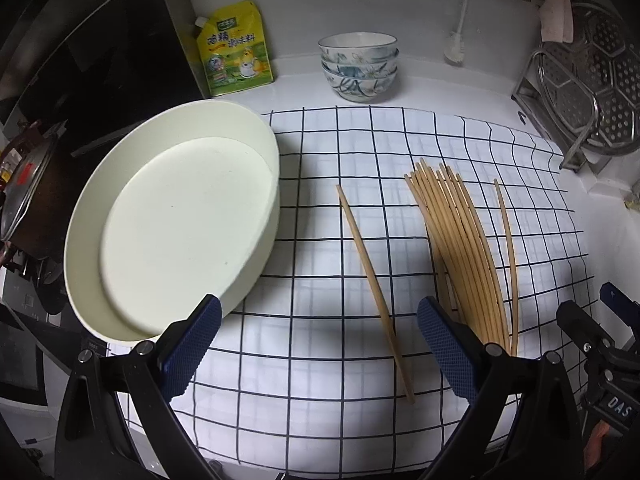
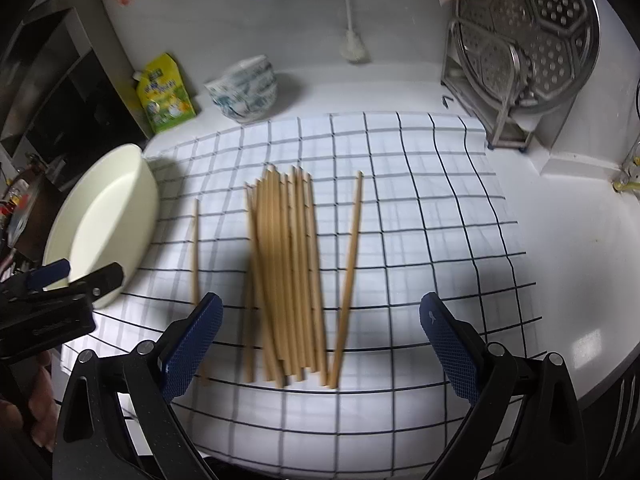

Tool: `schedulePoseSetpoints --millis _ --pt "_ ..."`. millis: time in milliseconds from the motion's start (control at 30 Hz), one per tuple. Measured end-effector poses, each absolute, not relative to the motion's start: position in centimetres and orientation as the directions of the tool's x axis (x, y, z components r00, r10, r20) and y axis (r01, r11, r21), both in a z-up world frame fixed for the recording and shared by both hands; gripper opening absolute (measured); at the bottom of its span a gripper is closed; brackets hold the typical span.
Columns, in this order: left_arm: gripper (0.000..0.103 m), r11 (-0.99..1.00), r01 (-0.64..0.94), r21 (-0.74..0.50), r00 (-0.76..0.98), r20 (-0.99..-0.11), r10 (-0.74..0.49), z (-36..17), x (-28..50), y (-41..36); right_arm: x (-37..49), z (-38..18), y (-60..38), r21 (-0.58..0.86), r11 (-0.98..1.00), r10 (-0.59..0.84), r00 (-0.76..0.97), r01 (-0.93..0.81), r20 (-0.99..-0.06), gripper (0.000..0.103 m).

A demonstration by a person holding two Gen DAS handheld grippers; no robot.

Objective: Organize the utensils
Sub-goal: 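Close the left tool on one chopstick while the right tool grasps another chopstick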

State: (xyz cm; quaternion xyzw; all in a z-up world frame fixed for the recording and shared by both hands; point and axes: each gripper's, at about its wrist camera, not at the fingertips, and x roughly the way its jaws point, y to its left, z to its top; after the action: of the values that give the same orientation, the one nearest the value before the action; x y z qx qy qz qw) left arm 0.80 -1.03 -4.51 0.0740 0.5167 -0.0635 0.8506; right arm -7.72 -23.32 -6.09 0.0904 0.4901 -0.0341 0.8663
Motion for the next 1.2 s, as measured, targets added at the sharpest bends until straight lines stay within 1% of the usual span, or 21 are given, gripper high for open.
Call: schedulePoseSetpoints --millis 167,267,467,633,833,1000,1100,1167,1200 --pt "0.097 0.984 0.177 0.028 0.466 -0.883 -0.059 -6.8 1.2 -2.1 -6.7 -8.7 -24.6 0.073 0.986 -0.009 0.496 0.147 -0.869 0.094" --pt "0.097 0.988 0.151 0.044 0.461 -0.887 -0.031 -8.7 1.6 -2.5 -5.8 -10.8 -25.6 0.055 0.985 -0.03 0.473 0.164 -0.88 0.094" --pt "0.097 0.994 0.102 0.03 0.429 -0.903 -0.017 -11.6 2.1 -2.4 -4.6 -13.6 -26.5 -0.006 0.98 -0.097 0.453 0.199 -0.886 0.094" --pt "0.097 0.997 0.058 0.058 0.412 -0.911 0.029 -13.3 2.5 -2.4 -4.0 -14.6 -27.0 -0.007 0.977 -0.103 0.447 0.212 -0.889 0.094" --pt "0.097 0.998 0.034 0.056 0.405 -0.914 0.037 -14.3 2.9 -2.4 -3.4 -15.3 -27.1 -0.024 0.979 -0.112 0.441 0.201 -0.89 0.093" --pt "0.097 0.999 0.022 0.025 0.394 -0.919 0.014 -15.0 3.0 -2.2 -3.1 -15.7 -26.7 -0.036 0.984 -0.111 0.447 0.174 -0.888 0.093" --pt "0.097 1.0 0.002 0.012 0.398 -0.917 0.01 -15.1 3.1 -2.0 -3.1 -15.7 -26.5 -0.044 0.986 -0.113 0.457 0.159 -0.882 0.09" --pt "0.097 0.999 -0.019 0.041 0.413 -0.91 0.045 -15.0 2.8 -1.9 -3.2 -15.6 -26.4 -0.039 0.989 -0.103 0.465 0.146 -0.879 0.083" --pt "0.094 0.999 -0.016 0.049 0.417 -0.908 0.051 -15.0 2.7 -1.9 -3.2 -15.6 -26.3 -0.037 0.99 -0.099 0.469 0.14 -0.878 0.081"
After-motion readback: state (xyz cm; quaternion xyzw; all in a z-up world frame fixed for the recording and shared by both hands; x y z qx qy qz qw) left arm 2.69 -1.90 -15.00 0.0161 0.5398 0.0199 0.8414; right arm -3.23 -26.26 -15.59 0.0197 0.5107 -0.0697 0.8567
